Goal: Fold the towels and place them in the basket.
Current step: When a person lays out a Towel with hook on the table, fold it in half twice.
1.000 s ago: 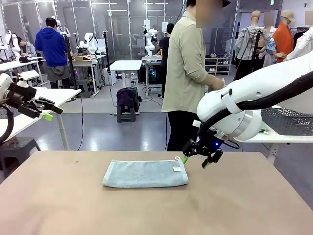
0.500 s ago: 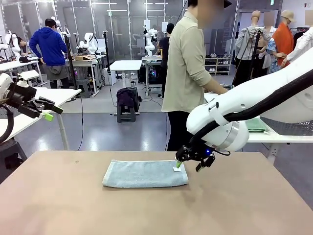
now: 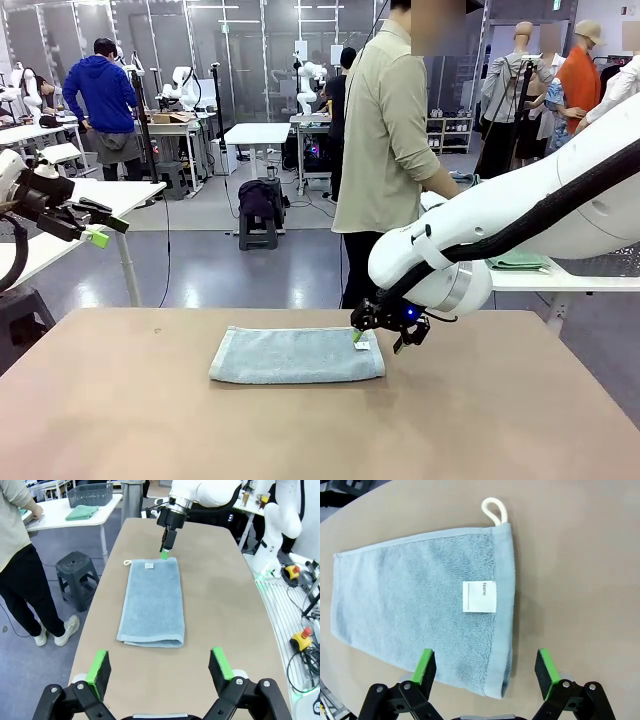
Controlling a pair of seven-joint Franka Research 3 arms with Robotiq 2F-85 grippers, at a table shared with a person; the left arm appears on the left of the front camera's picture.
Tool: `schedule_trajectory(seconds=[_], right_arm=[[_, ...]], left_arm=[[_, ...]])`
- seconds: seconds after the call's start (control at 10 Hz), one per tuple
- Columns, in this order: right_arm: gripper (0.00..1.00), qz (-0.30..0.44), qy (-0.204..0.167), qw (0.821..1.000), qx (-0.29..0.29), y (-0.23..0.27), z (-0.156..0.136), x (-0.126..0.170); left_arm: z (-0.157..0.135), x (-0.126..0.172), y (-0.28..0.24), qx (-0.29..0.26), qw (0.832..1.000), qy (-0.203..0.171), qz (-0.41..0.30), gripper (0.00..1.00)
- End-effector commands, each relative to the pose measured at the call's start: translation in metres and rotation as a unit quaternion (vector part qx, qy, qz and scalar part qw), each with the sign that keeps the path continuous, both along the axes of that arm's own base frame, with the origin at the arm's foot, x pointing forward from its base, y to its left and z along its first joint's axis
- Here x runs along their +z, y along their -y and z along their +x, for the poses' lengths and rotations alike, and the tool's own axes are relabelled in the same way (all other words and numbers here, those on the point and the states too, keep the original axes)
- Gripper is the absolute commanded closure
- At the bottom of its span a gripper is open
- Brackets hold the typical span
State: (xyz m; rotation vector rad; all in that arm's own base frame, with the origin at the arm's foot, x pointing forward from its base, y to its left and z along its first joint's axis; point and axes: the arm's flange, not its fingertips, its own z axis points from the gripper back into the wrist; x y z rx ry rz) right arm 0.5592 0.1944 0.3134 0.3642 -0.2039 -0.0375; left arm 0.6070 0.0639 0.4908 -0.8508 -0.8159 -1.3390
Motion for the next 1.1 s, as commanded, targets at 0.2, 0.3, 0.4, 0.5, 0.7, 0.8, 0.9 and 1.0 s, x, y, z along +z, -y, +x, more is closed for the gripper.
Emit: schedule_trajectory(seconds=[0.2, 0.3, 0.4, 0.5, 0.7, 0.8, 0.9, 1.0], right_arm=[[0.0, -0.021, 0.0, 1.0, -0.016, -0.009, 0.005, 0.005], [0.0, -0.016, 0.007, 1.0, 0.006, -0.008, 0.004, 0.007], [0.0, -0.017, 0.001, 1.0, -0.004, -0.002, 0.001, 0.003], [0.0, -0.017, 0.001, 1.0, -0.004, -0.002, 0.001, 0.003], [0.0, -0.017, 0.001, 1.0, -0.004, -0.002, 0.001, 0.003], [0.0, -0.016, 0.004, 1.0, -0.002, -0.004, 0.002, 0.005], [0.0, -0.017, 0.003, 1.0, 0.0, -0.012, 0.004, 0.004], [0.0, -0.021, 0.002, 1.0, 0.004, -0.019, 0.006, 0.0]], left_arm=[[0.0, 0.0, 0.0, -0.004, 1.0, 0.0, 0.006, 0.0], [0.0, 0.0, 0.0, -0.004, 1.0, 0.0, 0.006, 0.0], [0.0, 0.0, 0.0, -0.004, 1.0, 0.0, 0.006, 0.0], [0.0, 0.0, 0.0, -0.004, 1.0, 0.0, 0.006, 0.0], [0.0, 0.0, 0.0, -0.004, 1.0, 0.0, 0.006, 0.0], [0.0, 0.0, 0.0, -0.004, 1.0, 0.0, 0.006, 0.0], [0.0, 0.0, 0.0, -0.004, 1.0, 0.0, 0.006, 0.0], [0.0, 0.0, 0.0, -0.004, 1.0, 0.0, 0.006, 0.0]])
